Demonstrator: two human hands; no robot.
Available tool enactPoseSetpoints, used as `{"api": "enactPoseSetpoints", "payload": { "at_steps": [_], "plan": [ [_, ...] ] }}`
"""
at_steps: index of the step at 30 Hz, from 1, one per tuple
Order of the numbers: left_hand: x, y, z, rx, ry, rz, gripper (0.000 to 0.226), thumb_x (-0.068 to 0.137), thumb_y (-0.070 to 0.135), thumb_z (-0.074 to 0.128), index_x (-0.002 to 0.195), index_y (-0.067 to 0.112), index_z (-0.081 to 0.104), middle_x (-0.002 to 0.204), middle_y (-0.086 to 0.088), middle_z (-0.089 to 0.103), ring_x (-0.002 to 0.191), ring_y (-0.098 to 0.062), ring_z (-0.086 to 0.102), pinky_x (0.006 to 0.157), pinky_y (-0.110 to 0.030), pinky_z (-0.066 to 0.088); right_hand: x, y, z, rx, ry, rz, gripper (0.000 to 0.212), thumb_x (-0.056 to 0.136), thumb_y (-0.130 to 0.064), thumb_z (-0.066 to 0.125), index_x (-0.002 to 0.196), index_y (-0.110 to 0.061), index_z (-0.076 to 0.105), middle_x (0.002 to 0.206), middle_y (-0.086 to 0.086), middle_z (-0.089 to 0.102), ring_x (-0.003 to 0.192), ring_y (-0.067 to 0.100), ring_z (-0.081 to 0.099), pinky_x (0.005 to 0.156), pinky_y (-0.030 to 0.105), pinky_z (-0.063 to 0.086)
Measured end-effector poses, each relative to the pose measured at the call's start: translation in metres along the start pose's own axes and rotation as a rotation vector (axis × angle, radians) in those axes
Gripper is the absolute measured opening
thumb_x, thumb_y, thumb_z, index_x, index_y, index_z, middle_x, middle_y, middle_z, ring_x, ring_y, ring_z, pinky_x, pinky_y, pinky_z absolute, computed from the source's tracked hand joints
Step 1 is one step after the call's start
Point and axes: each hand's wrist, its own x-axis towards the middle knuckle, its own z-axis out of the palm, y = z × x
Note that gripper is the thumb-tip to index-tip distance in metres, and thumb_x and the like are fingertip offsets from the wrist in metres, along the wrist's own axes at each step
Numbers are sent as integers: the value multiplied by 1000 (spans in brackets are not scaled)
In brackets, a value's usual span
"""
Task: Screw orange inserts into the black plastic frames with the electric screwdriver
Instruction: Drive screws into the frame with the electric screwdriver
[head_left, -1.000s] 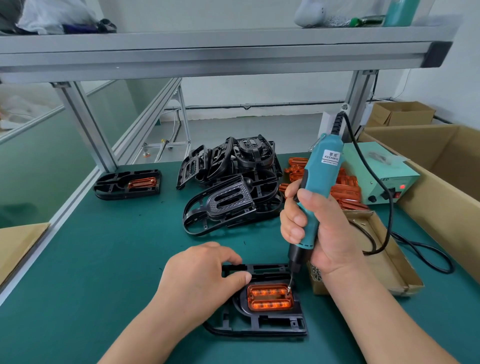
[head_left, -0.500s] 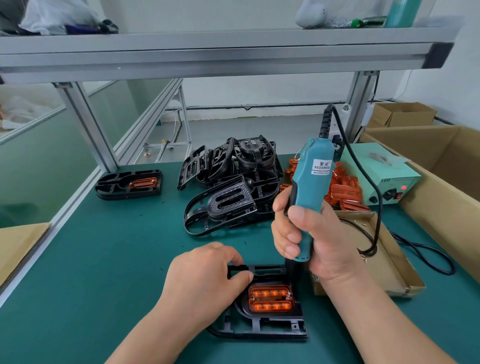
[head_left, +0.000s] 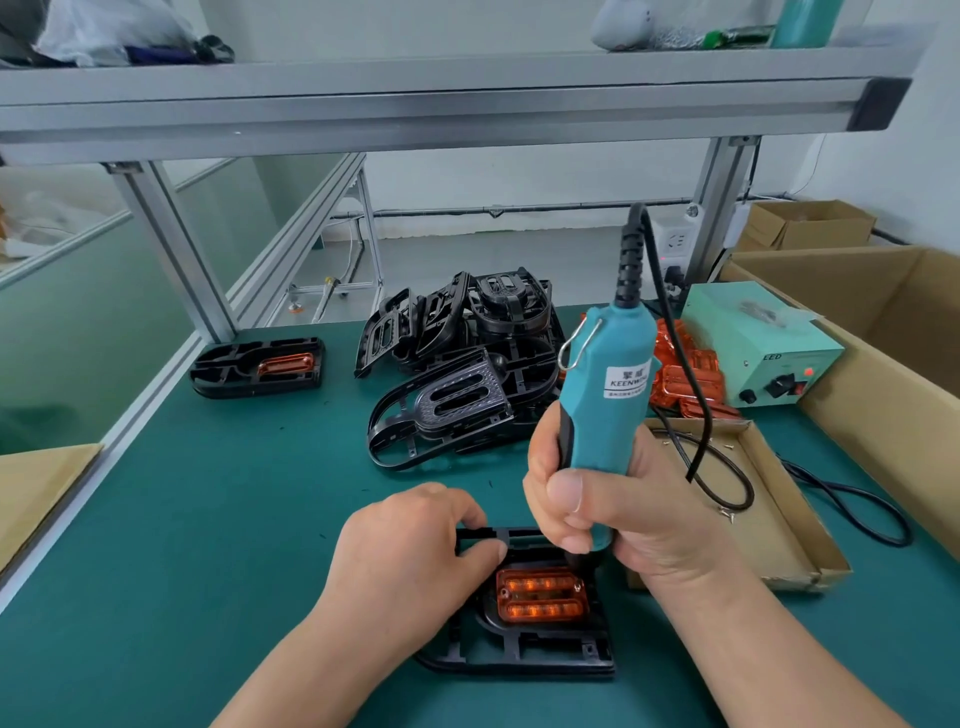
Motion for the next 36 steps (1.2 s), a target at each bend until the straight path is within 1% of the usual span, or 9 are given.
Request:
{"api": "enactPoseSetpoints", "payload": {
  "at_steps": [5, 11, 16, 20, 24, 27, 30, 33, 36],
  "plan": [
    [-1, 1, -2, -12, -3, -12, 35, 82, 75, 58, 99, 46, 65, 81, 25, 55, 69, 9, 49, 56, -12, 27, 0, 0, -3, 35, -20, 18, 9, 84, -9, 68, 85, -15, 61, 59, 0, 49, 45, 15, 45, 51, 22, 41],
    [-1, 2, -3, -2, -9, -10, 35, 83, 75, 58, 100, 45, 65, 81, 25, 55, 69, 8, 50, 56, -13, 28, 0, 1, -3, -5, -59, 48, 10, 84, -8, 69, 91, -12, 65, 61, 2, 54, 45, 17, 46, 52, 23, 42],
    [-1, 3, -3, 13, -6, -3, 35, 84, 75, 58, 101, 45, 64, 79, 25, 54, 67, 8, 48, 55, -13, 26, 2, 0, -4, 24, -58, 39, 31, 86, -28, 87, 102, -9, 69, 61, 5, 52, 48, 17, 50, 53, 25, 45],
    [-1, 3, -1, 40, -21, -2, 33, 84, 74, 56, 93, 43, 61, 77, 24, 53, 65, 7, 47, 54, -13, 25, 1, -2, -3, 19, 46, -25, 39, 82, -38, 90, 102, -10, 71, 59, 4, 53, 46, 18, 51, 53, 24, 45],
    [-2, 4, 1, 75, -32, 5, 36, 82, 74, 51, 90, 40, 60, 78, 22, 53, 65, 1, 48, 54, -13, 24, 4, -1, -4, 5, 144, -54, 36, 82, -35, 89, 102, -10, 72, 58, 5, 51, 45, 19, 50, 52, 26, 43],
    [-2, 3, 2, 81, -39, 5, 38, 81, 74, 50, 90, 38, 60, 76, 21, 52, 64, -2, 47, 54, -13, 24, 3, -1, -5, -24, 136, -54, 21, 86, -21, 77, 103, -9, 71, 59, 5, 51, 46, 19, 50, 53, 27, 44],
    [-3, 3, 2, 79, -42, 19, 38, 81, 75, 48, 90, 39, 59, 76, 21, 53, 64, 2, 47, 54, -13, 24, 2, -1, -5, -27, 130, -53, 18, 87, -19, 73, 103, -10, 71, 59, 4, 52, 46, 19, 51, 53, 26, 44],
    [-2, 0, 2, 79, -53, 43, 52, 74, 85, 44, 96, 41, 61, 84, 22, 57, 73, 0, 54, 58, -15, 31, 2, -2, -6, -29, 122, -50, 24, 87, -25, 80, 103, -10, 71, 60, 4, 52, 46, 19, 52, 53, 26, 45],
    [-3, -2, 2, 100, -76, 65, 75, 66, 94, 40, 118, 45, 64, 105, 24, 64, 91, -1, 62, 69, -22, 41, 3, -2, -6, -29, 107, -33, 40, 83, -38, 89, 104, -9, 70, 60, 5, 52, 47, 20, 52, 54, 27, 45]
  ]
}}
